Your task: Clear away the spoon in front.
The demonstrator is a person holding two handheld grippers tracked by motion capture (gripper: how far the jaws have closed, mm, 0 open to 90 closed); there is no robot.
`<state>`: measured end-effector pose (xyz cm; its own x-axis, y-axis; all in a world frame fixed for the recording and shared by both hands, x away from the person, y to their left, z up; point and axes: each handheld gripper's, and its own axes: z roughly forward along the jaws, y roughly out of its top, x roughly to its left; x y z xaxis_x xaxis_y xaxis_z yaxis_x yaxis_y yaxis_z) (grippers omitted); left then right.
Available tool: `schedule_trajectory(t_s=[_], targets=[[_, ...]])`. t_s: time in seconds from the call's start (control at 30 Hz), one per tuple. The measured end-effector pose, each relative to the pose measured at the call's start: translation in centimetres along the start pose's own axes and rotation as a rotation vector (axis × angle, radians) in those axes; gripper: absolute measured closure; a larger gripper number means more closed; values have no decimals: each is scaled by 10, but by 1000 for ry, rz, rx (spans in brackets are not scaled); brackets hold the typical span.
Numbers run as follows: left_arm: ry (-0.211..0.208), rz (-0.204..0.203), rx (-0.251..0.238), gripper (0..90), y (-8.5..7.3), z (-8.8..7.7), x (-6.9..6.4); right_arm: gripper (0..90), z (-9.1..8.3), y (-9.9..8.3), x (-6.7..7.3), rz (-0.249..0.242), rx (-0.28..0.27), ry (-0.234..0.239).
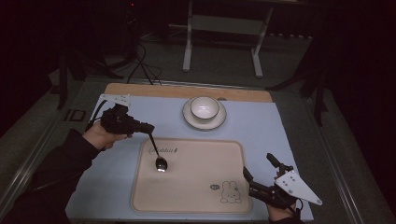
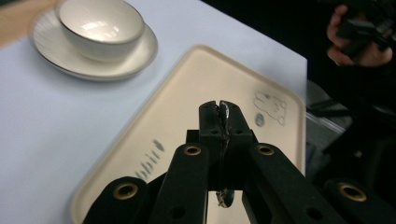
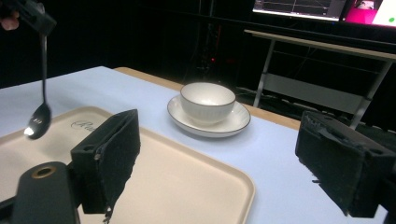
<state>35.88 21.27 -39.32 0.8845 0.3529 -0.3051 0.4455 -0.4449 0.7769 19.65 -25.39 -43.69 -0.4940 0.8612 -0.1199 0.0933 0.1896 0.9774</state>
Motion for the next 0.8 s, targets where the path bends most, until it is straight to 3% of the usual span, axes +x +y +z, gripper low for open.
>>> schedule_trajectory(t_s=[0.13,0.33,0.47,0.8], targets=[[-40,5,51,899,-6,9,1,139,1,0,0,2,3,1],[-102,7,84,898,-14,17,3,139,1,-1,0,1,6,-1],[-108,17,118,898,-15,25,1,138,2,-1,0,0,11,2],[-171,15,179,897,-20,42,1,139,3,-2,0,0,15,1]])
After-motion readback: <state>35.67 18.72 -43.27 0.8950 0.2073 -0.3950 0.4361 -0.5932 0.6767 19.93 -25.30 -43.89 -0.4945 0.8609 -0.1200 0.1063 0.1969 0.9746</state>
